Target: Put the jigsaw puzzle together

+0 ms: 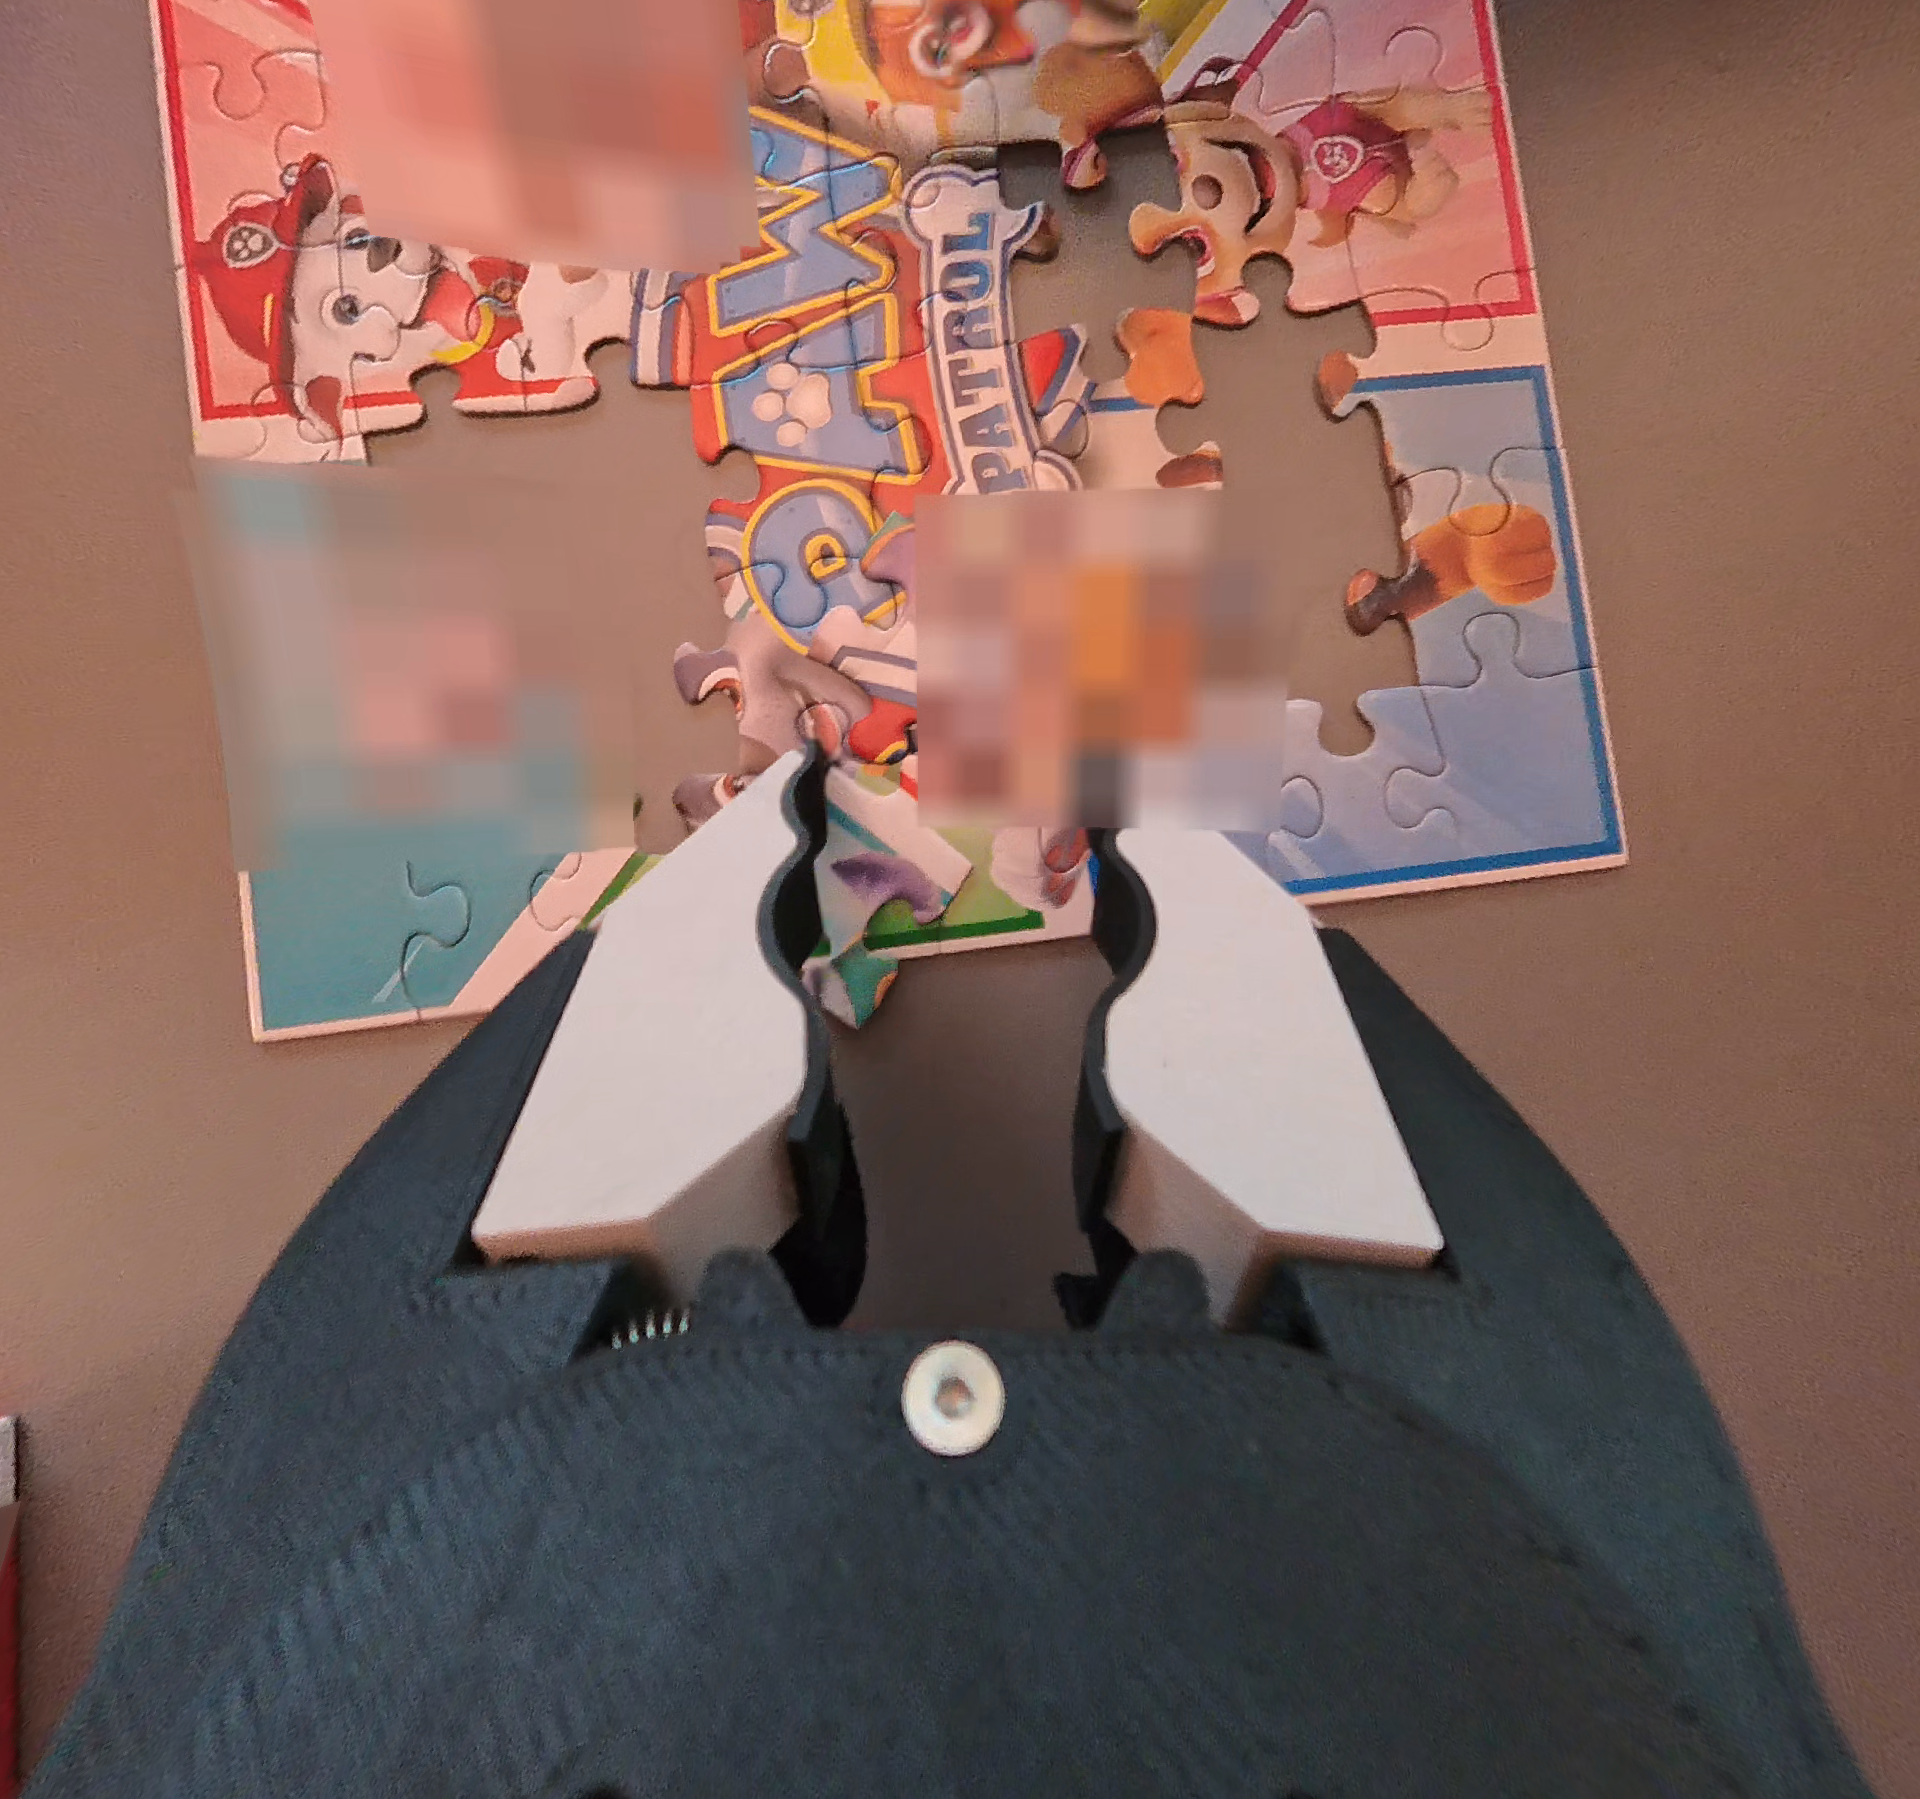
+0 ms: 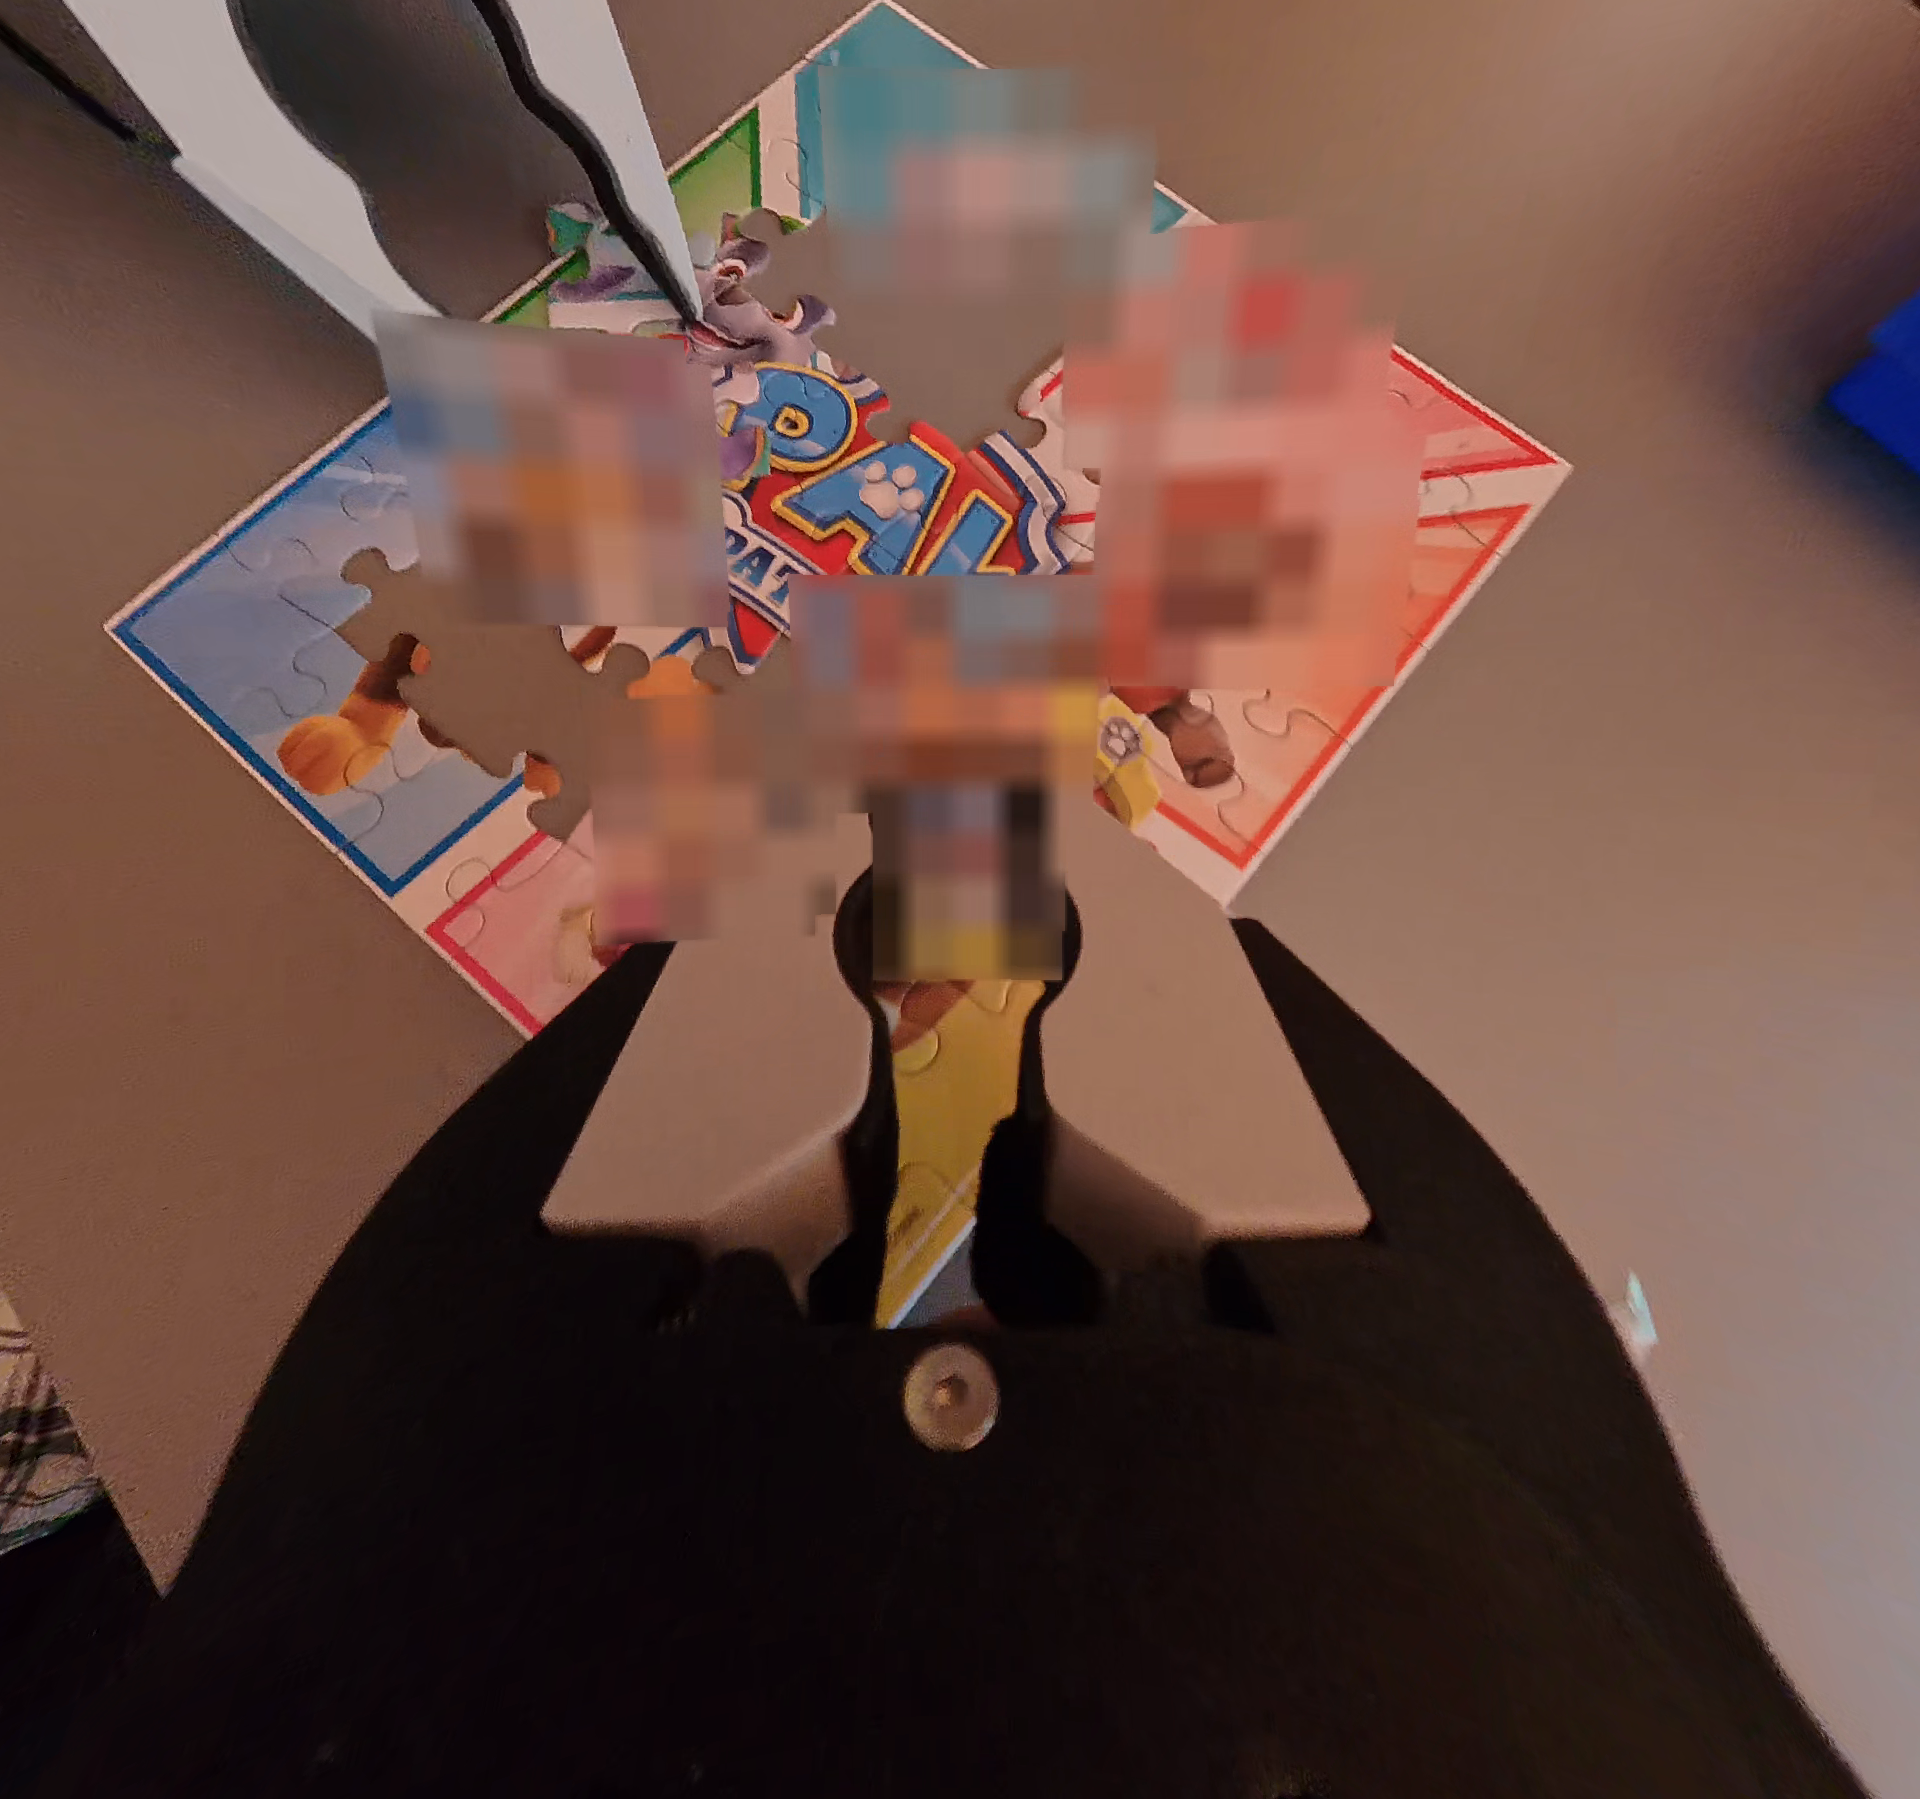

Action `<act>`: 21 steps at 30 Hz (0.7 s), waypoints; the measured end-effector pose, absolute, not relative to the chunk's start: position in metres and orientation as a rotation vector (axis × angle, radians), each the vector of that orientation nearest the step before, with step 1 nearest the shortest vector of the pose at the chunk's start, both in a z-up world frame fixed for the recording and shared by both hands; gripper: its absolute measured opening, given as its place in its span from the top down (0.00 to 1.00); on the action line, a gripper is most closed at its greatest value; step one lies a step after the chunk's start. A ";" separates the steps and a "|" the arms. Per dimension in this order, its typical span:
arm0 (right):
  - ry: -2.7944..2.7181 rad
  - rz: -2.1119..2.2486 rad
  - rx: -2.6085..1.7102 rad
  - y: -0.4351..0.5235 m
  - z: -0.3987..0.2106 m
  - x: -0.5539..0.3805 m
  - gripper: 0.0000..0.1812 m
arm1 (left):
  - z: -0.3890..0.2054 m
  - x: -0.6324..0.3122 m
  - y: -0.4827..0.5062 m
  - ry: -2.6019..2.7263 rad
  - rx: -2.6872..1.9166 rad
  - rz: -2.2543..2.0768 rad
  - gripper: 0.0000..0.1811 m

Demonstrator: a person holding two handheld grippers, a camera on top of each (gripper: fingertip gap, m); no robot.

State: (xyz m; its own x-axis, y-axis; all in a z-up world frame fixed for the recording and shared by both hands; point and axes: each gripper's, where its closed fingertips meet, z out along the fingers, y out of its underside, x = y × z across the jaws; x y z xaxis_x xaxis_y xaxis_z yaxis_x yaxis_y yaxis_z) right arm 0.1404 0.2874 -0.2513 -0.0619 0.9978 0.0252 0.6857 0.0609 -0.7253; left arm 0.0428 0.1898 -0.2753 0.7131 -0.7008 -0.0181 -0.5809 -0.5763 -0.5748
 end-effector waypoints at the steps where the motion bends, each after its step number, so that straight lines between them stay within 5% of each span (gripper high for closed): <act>1: -1.797 0.741 -1.676 0.286 -0.250 0.145 0.92 | -0.275 0.040 0.190 0.966 -2.365 -0.278 0.73; 10: -1.786 0.714 -1.758 0.264 -0.260 0.177 0.92 | -0.274 0.022 0.184 0.936 -2.394 -0.323 0.82; 21: -1.816 0.897 -1.704 0.200 -0.253 0.160 0.92 | -0.245 -0.029 0.174 0.780 -2.376 -0.276 0.79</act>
